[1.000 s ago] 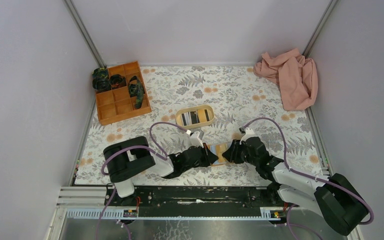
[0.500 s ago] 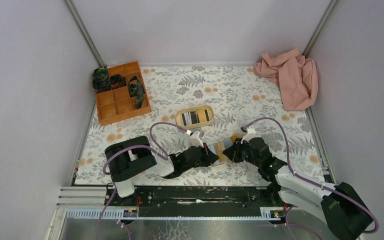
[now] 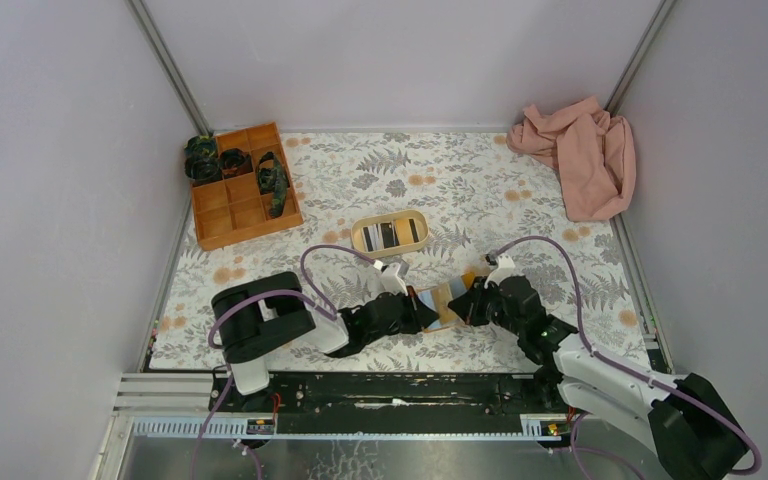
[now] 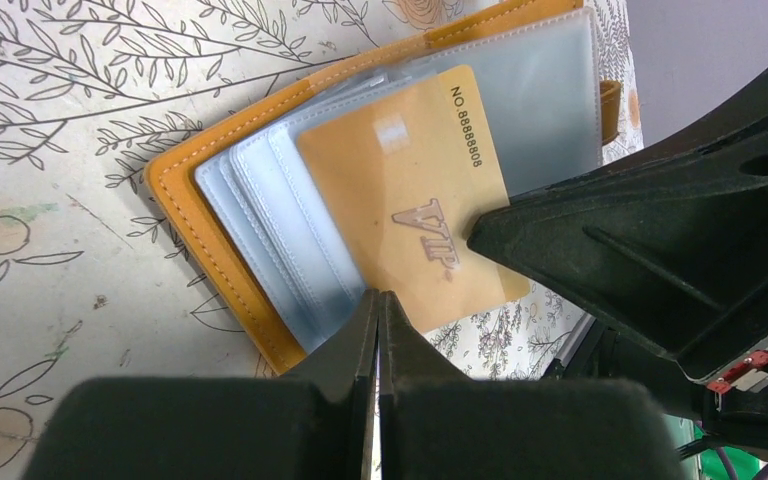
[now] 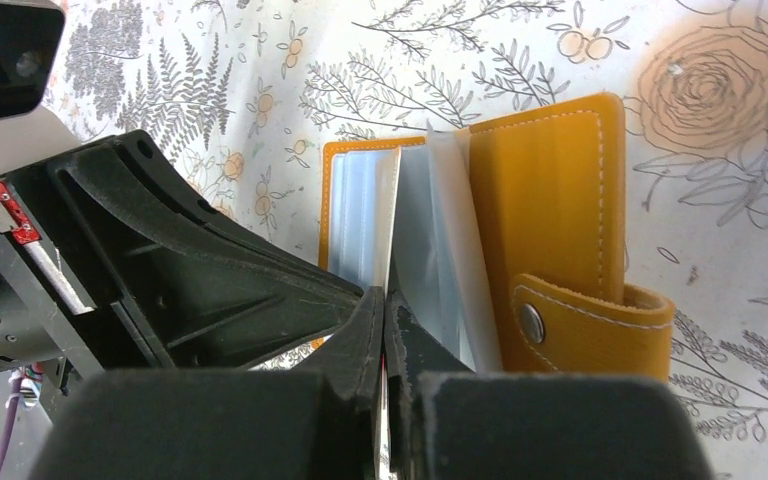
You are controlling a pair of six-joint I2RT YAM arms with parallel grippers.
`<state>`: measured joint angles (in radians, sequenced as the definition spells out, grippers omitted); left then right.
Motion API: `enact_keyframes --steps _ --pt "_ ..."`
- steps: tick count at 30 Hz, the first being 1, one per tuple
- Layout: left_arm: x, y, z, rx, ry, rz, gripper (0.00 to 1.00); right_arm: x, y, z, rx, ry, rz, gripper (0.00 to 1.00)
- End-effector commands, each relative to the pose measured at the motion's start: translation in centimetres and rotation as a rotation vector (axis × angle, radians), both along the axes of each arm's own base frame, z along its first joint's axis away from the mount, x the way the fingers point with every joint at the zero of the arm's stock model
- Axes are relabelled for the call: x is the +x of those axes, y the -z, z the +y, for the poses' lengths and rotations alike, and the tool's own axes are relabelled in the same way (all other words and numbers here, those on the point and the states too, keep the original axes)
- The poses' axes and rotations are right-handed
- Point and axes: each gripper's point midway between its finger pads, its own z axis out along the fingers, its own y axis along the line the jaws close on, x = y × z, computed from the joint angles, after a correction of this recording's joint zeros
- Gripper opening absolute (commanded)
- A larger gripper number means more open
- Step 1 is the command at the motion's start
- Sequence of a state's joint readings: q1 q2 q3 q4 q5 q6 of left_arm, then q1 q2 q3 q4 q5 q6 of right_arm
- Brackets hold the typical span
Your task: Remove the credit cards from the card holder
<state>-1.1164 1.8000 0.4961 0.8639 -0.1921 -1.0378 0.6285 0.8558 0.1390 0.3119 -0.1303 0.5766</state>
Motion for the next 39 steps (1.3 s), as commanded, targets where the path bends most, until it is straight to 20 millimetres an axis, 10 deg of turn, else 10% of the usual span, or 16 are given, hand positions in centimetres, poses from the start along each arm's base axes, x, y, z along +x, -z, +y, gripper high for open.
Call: enact_keyframes --steps 1,39 --pt "-0.6 3.6 2.0 0.121 0.0 0.043 0.0 1.2 -1.7 -0.5 0.007 0.068 -0.039 0.0" --pt "0.8 4.8 2.3 0.132 -0.005 0.022 0.0 2.1 -3.2 -3.4 -0.072 0.19 -0.105 0.0"
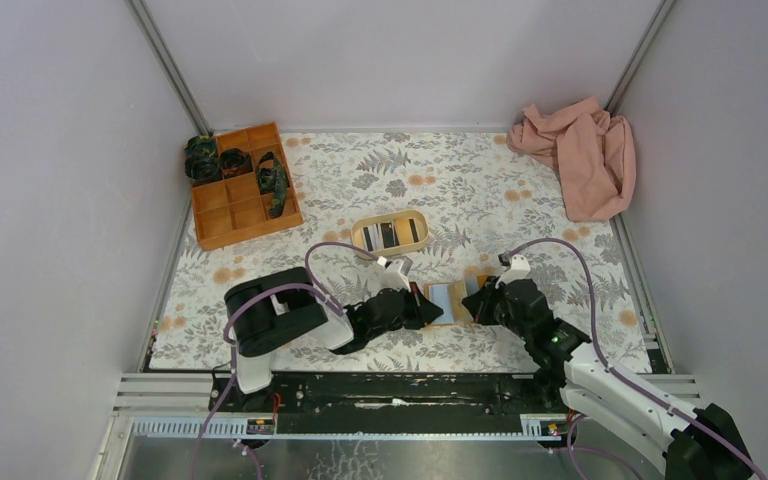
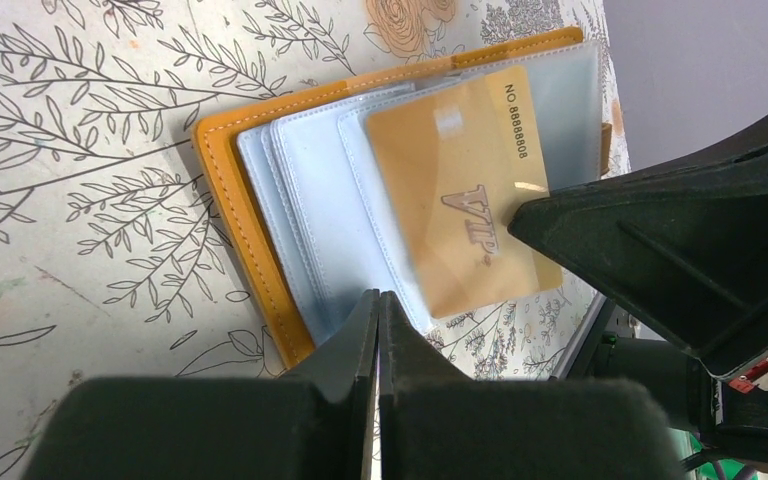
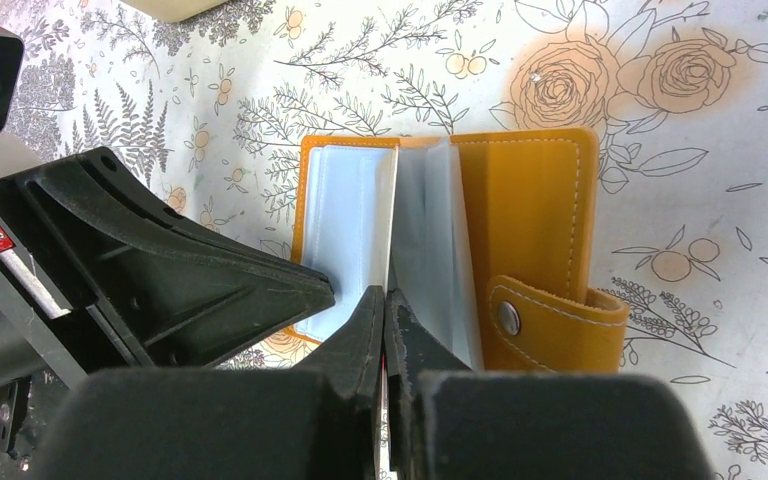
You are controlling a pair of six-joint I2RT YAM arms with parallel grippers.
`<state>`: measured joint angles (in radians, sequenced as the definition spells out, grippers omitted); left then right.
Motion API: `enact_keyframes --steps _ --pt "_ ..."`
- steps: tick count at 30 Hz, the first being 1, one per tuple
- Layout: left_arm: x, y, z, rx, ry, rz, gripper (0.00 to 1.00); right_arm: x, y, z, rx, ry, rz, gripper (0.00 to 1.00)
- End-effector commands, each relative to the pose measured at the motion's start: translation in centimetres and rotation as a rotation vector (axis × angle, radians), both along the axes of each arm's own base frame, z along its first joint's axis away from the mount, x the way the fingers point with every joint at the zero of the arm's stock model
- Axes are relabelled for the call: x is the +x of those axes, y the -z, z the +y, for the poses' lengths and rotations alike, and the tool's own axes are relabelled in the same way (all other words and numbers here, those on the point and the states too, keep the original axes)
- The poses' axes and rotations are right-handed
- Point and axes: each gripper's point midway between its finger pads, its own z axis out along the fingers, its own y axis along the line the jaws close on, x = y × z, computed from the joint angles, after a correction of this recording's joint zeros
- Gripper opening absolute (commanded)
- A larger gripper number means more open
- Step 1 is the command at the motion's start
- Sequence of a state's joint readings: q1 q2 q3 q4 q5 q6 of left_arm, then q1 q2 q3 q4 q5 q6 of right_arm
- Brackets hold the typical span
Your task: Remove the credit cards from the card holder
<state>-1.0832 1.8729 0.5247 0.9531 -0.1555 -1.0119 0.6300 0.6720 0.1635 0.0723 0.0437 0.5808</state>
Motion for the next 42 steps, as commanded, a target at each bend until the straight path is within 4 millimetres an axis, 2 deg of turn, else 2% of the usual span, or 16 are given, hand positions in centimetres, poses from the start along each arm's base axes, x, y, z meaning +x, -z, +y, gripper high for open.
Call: enact_keyframes --steps 1,13,20,25,28,34,37,39,42 --pt "-0.5 4.6 3.1 0.162 -0.017 0.046 0.0 1.5 -2.8 -0.2 0.007 0.04 -0.088 0.0" --pt "-0.4 4.3 3.3 0.156 -0.023 0.043 0.0 1.6 -4.2 -0.9 0.014 0.072 -0.127 0.0" --pt "-0.4 4.4 3.2 0.155 -0.019 0.046 0.0 1.6 -4.3 -1.2 0.002 0.076 -0.132 0.0" --pt "-0.5 3.7 3.2 0.143 -0.017 0.034 0.0 1.6 -5.9 -1.2 0.037 0.078 -0.173 0.0" --pt "-0.6 2.3 3.3 0.115 -0.005 0.006 0.11 1.6 -6.9 -1.4 0.039 0.084 -0.192 0.0" --pt "-0.5 -0.4 2.9 0.109 0.025 -0.044 0.49 1.0 -9.1 -2.1 0.063 0.093 -0.241 0.0" --pt "-0.4 -2.3 2.7 0.076 0.026 -0.073 0.68 0.2 -10.7 -1.5 0.107 0.037 -0.286 0.0" --pt "-0.4 -3.8 2.6 0.033 0.033 -0.097 0.72 -0.5 -11.4 -1.0 0.129 -0.016 -0.309 0.0" --pt "-1.3 -7.0 2.1 -0.091 0.088 -0.178 0.7 -1.5 -12.2 -0.2 0.143 -0.097 -0.328 0.0"
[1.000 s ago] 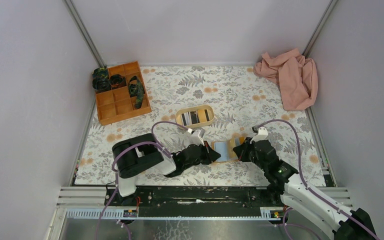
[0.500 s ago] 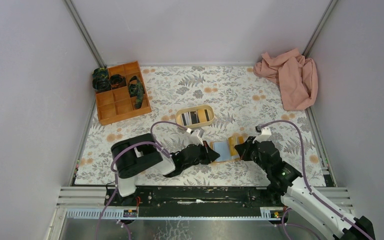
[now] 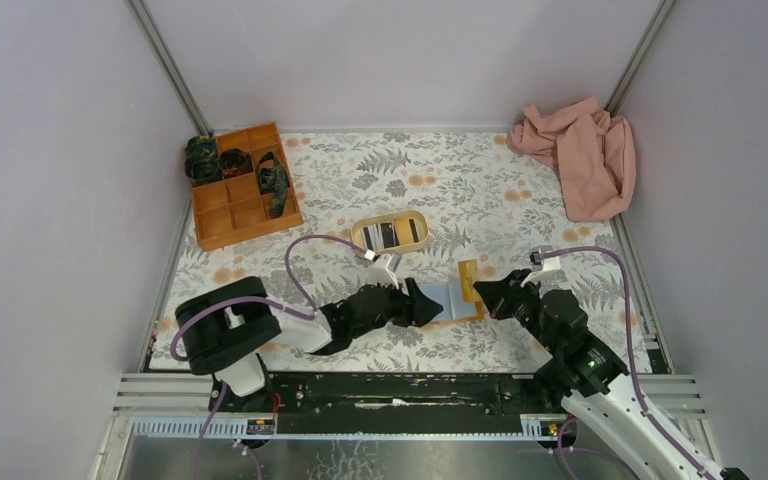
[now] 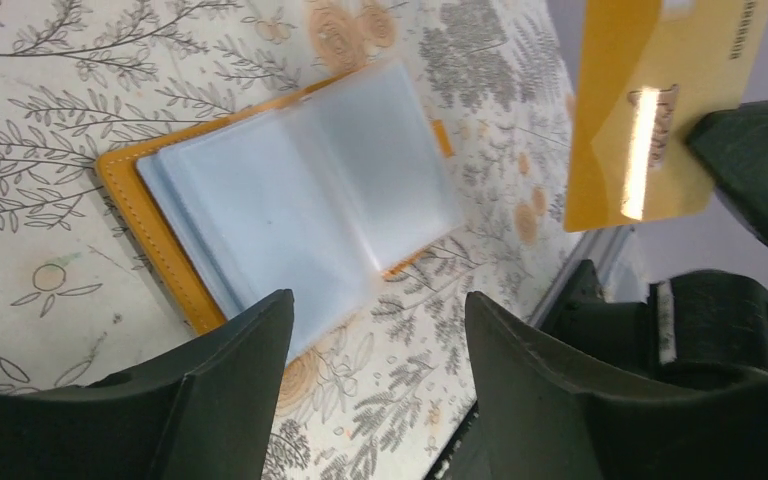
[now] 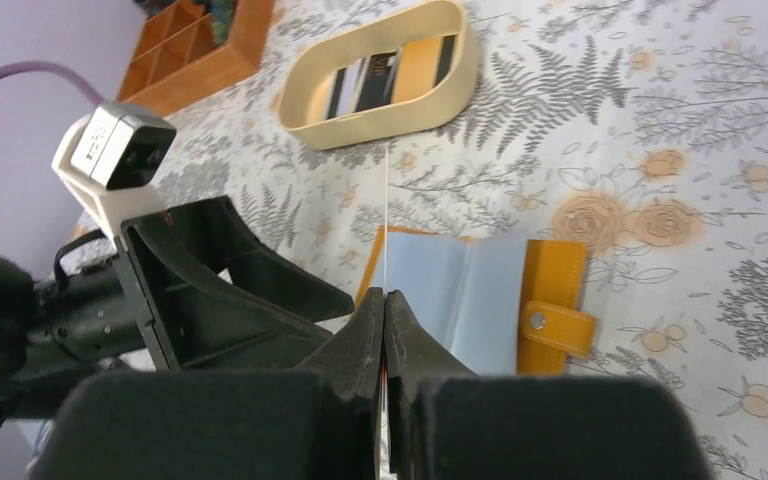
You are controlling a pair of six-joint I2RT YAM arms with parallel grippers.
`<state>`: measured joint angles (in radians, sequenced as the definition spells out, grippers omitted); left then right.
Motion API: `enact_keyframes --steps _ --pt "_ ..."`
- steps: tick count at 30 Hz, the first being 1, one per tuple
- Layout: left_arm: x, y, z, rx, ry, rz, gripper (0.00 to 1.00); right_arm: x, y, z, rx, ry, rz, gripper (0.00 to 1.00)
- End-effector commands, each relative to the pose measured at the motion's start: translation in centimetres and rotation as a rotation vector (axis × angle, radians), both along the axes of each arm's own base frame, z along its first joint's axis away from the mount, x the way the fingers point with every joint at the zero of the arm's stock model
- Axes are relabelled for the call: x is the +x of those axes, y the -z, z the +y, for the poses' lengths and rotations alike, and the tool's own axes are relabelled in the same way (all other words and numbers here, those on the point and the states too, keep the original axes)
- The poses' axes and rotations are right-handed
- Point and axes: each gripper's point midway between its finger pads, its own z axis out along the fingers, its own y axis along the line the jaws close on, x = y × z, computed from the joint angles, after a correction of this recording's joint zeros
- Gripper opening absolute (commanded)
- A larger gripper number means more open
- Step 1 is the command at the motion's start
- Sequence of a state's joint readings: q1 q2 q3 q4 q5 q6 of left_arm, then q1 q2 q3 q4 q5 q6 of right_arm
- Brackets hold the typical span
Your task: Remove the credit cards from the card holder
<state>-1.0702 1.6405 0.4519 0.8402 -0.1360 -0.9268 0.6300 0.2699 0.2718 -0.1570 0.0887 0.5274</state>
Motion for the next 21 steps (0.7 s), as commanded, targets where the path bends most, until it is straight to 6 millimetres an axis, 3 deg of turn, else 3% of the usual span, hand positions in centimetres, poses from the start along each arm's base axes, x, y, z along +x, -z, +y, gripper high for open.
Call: enact_keyframes --steps 1,3,7,11,16,21 --pt "-1.2 -3.8 0.2 -0.136 0.081 -0.122 0.65 -1.7 -3.1 1.6 0.029 -0.147 -0.078 0.0" --pt "-1.9 -5.3 -0.1 -0.194 0.123 -0.158 0.58 -2.6 -3.6 2.5 0.078 -0.214 -0.093 0.0" --pt "-3.5 -6.9 -0.3 -0.259 0.186 -0.215 0.57 -4.5 -4.8 4.2 0.177 -0.345 -0.139 0.0" --pt "-4.7 -8.9 0.2 -0.355 0.231 -0.282 0.57 -5.0 -3.9 4.7 0.167 -0.388 -0.12 0.0" --pt "-5.1 -9.2 -0.8 -0.366 0.28 -0.304 0.57 -5.3 -3.8 5.1 0.177 -0.422 -0.131 0.0" --pt "-5.4 -10.0 -0.5 -0.406 0.275 -0.333 0.57 -5.5 -3.7 5.7 0.175 -0.459 -0.119 0.0"
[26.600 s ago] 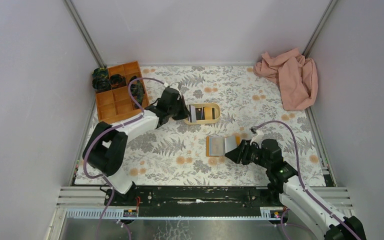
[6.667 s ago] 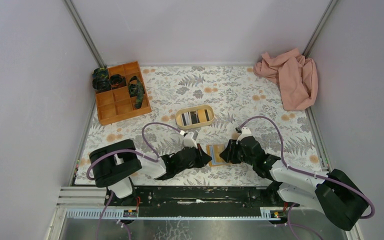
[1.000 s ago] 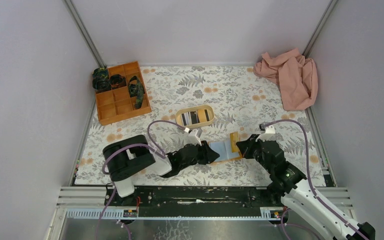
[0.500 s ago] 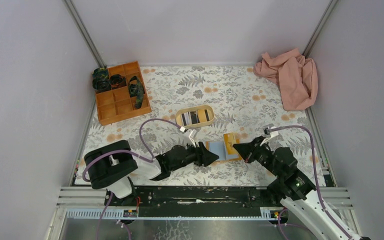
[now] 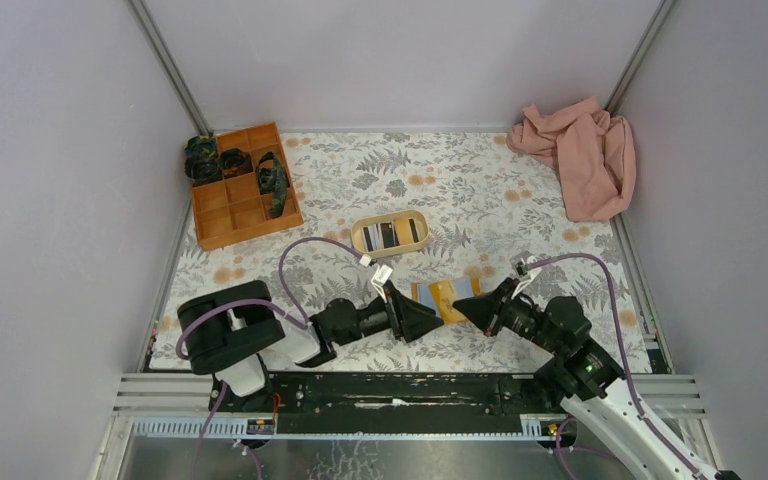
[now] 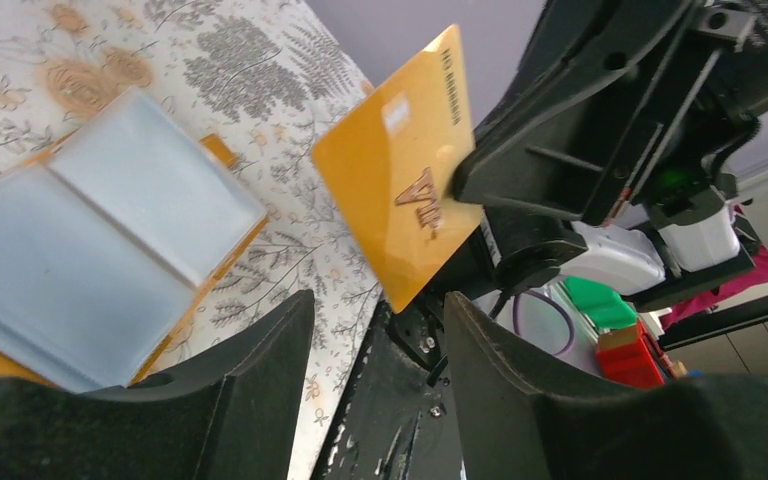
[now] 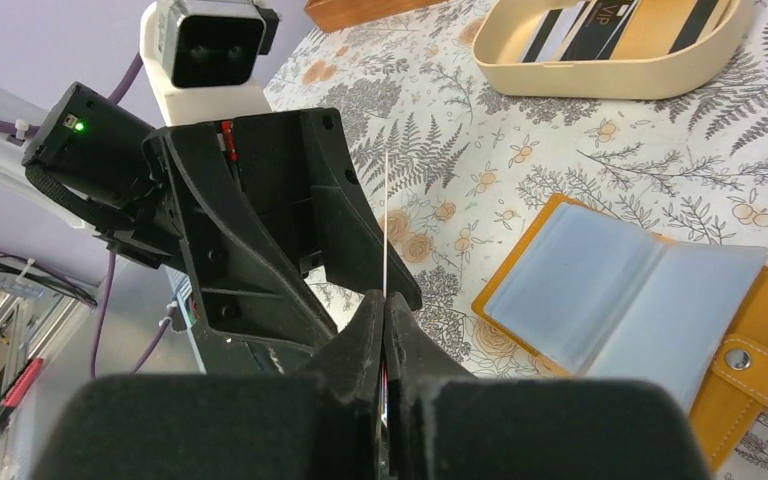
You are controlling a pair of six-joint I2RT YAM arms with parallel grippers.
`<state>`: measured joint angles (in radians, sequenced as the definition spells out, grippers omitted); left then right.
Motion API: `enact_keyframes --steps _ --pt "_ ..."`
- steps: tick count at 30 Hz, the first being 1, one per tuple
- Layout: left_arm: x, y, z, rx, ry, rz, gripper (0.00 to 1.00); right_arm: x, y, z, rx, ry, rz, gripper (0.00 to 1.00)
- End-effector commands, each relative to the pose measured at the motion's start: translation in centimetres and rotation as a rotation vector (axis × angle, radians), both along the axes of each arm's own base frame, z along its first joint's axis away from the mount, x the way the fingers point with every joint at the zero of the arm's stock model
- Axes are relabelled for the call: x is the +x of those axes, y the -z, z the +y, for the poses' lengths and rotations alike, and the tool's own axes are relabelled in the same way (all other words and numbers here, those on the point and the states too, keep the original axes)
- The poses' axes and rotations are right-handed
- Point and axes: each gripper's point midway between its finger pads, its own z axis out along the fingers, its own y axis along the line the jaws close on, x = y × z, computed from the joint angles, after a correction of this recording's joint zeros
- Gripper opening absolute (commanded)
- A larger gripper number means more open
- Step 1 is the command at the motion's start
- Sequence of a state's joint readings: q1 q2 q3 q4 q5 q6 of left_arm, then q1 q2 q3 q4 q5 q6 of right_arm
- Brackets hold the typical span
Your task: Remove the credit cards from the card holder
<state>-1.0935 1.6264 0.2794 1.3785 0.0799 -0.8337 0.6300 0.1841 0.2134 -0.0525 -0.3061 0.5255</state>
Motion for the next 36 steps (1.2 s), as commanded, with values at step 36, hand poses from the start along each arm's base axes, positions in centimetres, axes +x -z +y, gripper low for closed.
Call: enact_keyframes --steps 36 --pt "0.8 -4.7 0.5 -0.163 -0.066 -0.123 0.41 -0.7 -1.9 1.6 0.108 -0.089 -0.016 0.0"
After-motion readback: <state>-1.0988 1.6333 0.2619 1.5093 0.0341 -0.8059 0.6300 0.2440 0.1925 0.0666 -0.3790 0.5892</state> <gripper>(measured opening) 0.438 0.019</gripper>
